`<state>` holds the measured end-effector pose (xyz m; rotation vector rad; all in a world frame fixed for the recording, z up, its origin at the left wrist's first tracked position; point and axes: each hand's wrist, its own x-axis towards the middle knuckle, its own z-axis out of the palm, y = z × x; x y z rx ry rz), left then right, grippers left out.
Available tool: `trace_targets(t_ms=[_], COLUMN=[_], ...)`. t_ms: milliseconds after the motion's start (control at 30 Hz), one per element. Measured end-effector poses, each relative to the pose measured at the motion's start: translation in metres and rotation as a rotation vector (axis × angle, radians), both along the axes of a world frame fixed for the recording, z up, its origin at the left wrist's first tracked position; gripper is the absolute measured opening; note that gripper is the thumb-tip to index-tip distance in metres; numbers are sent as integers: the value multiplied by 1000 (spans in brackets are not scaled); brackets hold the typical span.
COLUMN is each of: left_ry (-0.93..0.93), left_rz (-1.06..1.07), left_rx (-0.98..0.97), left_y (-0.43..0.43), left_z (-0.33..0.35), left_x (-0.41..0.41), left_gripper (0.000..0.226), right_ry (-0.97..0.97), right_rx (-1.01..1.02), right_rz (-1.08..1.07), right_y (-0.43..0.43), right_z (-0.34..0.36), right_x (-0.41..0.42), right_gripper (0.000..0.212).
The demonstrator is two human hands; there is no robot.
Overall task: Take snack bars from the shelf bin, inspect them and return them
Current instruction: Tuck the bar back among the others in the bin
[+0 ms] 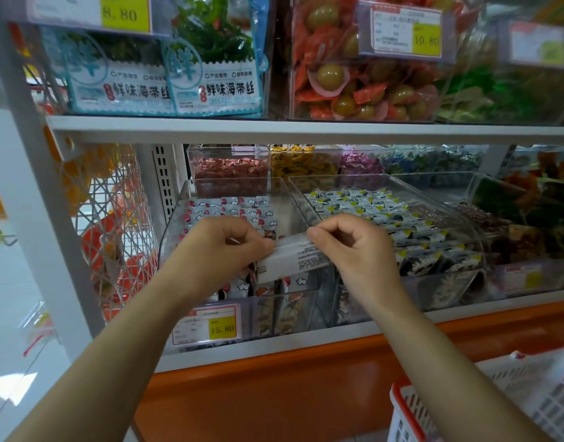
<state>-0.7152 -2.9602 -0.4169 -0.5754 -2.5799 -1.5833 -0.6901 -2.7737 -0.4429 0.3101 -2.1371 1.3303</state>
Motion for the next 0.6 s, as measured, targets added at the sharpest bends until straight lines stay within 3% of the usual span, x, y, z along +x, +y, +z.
trace_targets(t_ms=[267, 467, 567, 600], left_ry=[-15, -86, -4, -3], left_rz=[-106, -220, -111, -74], left_rx=[-64, -33, -32, 23], left_y=[-11, -4, 2, 4], left_z=[10, 5, -2, -3], left_x=[-1, 1, -2, -3], left_gripper=[14, 8, 14, 16], right_ry=[-60, -67, -120, -152], right_rx=[-65, -230, -369, -406], right_rz=[106, -3, 94, 181], right_y=[5, 2, 1, 2], right_z=[0, -4, -3, -3], right_x=[-2, -4, -4, -4], right_gripper=[12, 16, 12, 19])
